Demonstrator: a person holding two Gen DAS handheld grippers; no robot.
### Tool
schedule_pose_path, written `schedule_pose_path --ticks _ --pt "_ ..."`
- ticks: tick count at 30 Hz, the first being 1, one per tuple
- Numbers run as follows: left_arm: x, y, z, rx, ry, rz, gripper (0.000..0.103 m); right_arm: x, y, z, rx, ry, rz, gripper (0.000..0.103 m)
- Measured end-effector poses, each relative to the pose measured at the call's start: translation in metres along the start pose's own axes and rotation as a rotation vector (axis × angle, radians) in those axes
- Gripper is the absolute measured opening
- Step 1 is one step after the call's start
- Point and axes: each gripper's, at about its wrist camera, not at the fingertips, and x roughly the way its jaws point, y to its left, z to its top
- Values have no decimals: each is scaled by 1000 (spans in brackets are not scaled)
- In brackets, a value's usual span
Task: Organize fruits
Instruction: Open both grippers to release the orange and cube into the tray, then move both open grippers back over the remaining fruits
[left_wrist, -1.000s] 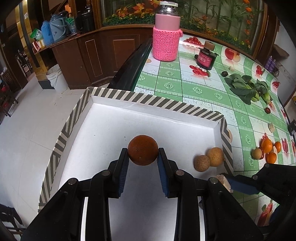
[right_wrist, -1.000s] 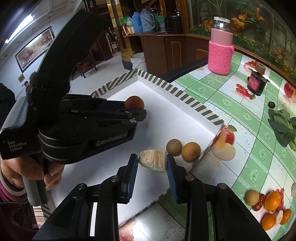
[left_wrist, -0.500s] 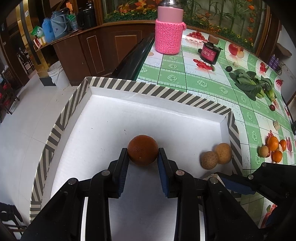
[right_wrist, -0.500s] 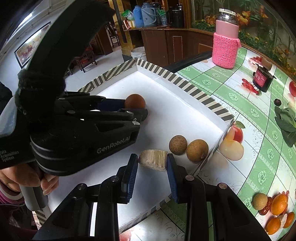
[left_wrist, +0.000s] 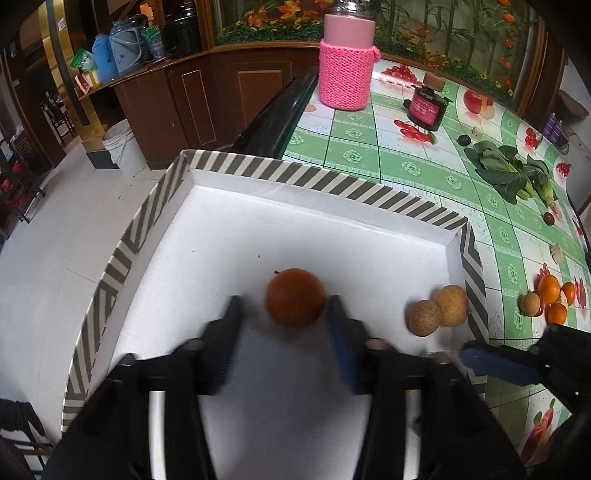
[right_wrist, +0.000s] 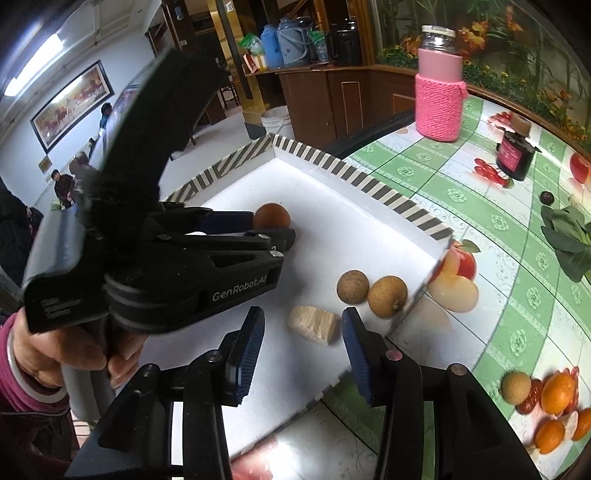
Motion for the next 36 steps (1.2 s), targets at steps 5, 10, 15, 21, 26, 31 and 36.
schedule_pose_path --ticks 5,10,15,21,26,31,36 --pt "-16 -4 -5 5 -40 -2 77 -30 -9 -14 4 -53 -23 59" --pt "-30 -24 -15 45 -52 -43 77 -63 -32 -36 47 -102 -89 66" --pt "-46 -56 -27 105 -68 -110 77 -97 -68 -69 124 -129 -175 72" --pt "-55 -105 -37 192 -61 -186 77 -127 -109 -113 193 -119 -302 76" --pt "-57 -146 -49 263 -37 -228 77 -141 -146 -142 301 -112 -317 76" --pt "-56 -183 -56 328 -28 -255 77 -150 -167 -155 335 -98 -353 76" --pt "-48 -215 -60 374 -7 -272 77 -151 -182 -158 364 -101 -341 76"
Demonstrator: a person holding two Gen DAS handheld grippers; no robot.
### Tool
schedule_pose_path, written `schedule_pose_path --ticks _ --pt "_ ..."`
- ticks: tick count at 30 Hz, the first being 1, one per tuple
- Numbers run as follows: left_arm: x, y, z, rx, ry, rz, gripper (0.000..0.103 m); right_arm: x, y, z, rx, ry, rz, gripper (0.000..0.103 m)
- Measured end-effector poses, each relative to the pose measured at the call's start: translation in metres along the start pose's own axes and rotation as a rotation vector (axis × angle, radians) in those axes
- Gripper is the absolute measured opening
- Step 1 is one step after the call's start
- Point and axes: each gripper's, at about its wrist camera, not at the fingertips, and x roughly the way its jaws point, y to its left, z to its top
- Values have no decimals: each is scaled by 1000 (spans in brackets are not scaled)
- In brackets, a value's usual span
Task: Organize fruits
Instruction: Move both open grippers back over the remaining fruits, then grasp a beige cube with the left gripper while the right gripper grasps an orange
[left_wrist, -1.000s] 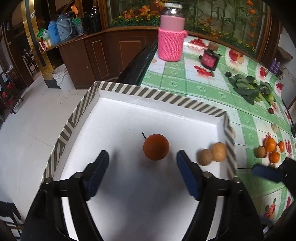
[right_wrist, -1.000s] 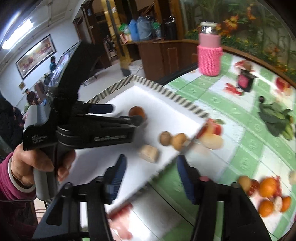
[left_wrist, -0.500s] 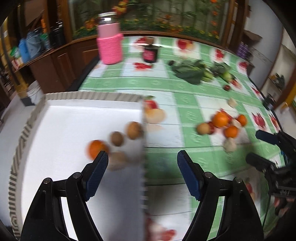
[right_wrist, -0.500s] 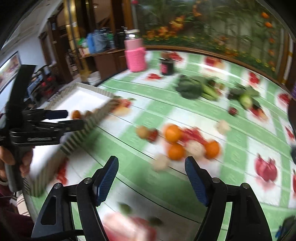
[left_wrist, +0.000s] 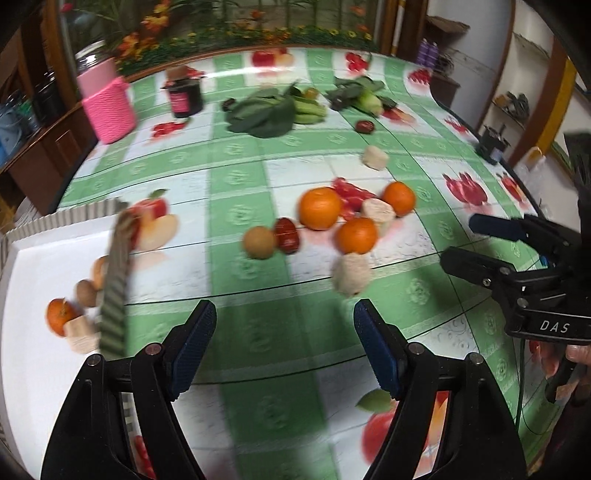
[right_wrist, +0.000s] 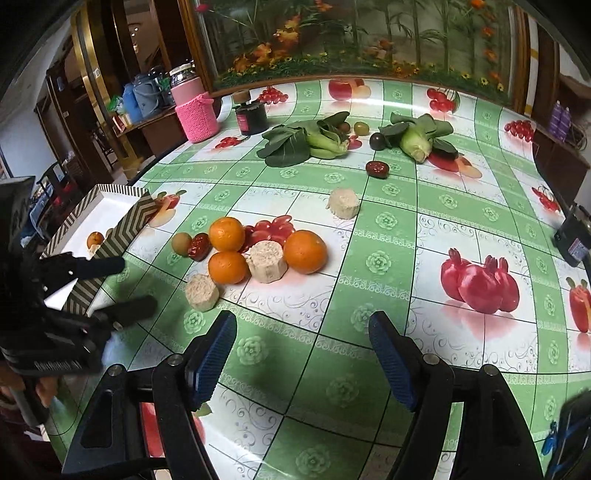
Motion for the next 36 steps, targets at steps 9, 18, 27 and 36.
schedule_pose_path --ticks 9,18,27,36 --pt "29 -29 8 41 47 -6 77 14 -7 17 -16 -8 -3 74" --pt "33 -29 11 50 35 -13 72 47 -22 42 61 34 82 55" --pt "25 -23 10 54 12 -38 23 43 -17 37 53 29 144 32" --pt "8 -7 -7 3 14 -64 23 4 -14 17 60 -41 112 32"
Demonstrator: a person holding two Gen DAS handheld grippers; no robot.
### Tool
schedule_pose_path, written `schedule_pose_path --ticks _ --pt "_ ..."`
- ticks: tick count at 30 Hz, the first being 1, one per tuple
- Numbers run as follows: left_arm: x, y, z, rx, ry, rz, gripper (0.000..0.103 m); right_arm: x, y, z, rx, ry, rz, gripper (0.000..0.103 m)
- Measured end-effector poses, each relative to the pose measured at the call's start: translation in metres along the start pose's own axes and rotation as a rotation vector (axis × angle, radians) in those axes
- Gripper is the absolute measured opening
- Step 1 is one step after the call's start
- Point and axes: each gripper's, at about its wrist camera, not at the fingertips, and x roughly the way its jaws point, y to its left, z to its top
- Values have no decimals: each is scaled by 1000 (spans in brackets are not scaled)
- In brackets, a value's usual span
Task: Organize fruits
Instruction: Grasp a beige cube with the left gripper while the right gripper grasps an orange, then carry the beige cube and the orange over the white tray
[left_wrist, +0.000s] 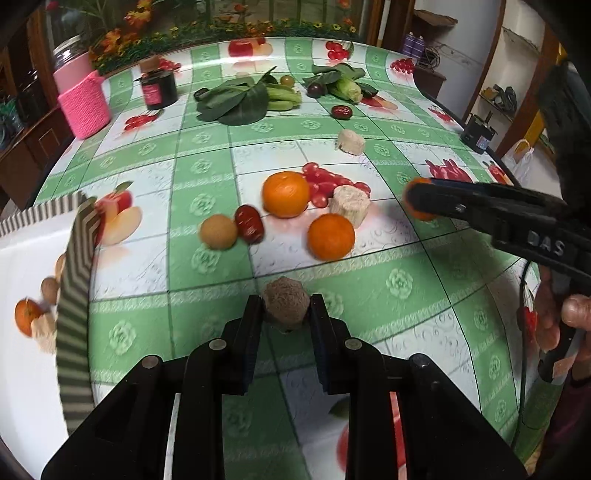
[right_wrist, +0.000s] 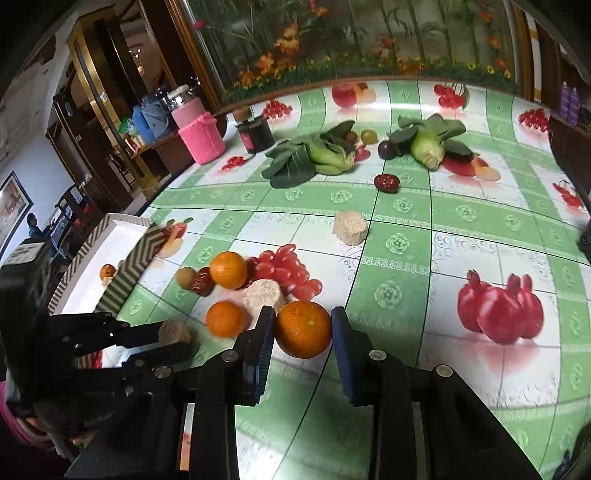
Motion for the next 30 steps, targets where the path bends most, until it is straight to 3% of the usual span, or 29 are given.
schedule_pose_path --ticks 15,30 --pt "-36 28 -18 -44 -67 70 23 -11 47 -25 -37 -1 20 31" --pt "-65 85 -28 -108 -102 147 23 2 121 -8 -162 6 81 31"
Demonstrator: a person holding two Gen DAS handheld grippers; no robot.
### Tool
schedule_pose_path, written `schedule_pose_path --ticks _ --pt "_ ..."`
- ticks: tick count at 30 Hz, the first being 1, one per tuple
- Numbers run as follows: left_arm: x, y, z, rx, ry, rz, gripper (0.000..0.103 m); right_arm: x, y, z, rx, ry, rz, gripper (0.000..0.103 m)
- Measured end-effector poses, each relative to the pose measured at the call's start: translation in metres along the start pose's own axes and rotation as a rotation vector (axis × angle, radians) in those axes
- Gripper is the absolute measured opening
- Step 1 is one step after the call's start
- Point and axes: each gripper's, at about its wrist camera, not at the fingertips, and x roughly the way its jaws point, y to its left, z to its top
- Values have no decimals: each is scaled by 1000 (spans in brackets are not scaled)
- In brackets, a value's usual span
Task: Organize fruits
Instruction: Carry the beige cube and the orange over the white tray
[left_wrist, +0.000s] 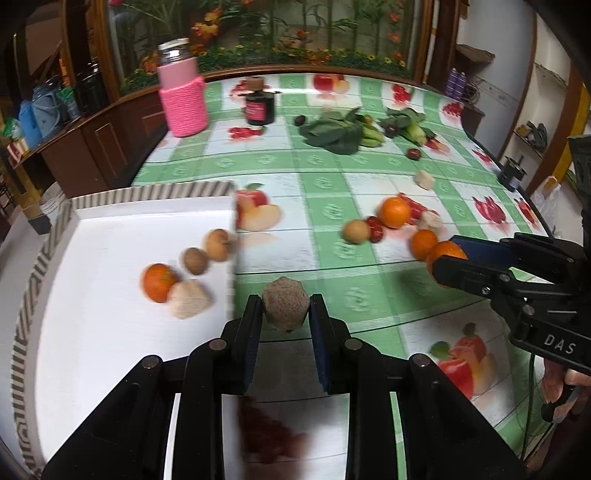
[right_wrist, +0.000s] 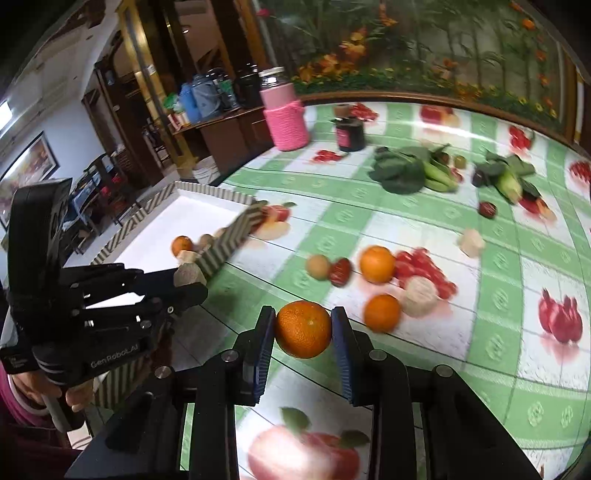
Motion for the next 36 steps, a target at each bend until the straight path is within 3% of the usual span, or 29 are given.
schedule_pose_path --ticks 15,23,36 --pt "6 106 2 -133 29 145 23 59 77 50 -161 45 79 31" --pt "21 128 8 -159 50 170 23 102 105 76 -215 77 100 31" --pt "44 138 14 -189 89 188 24 160 109 99 -222 134 93 31"
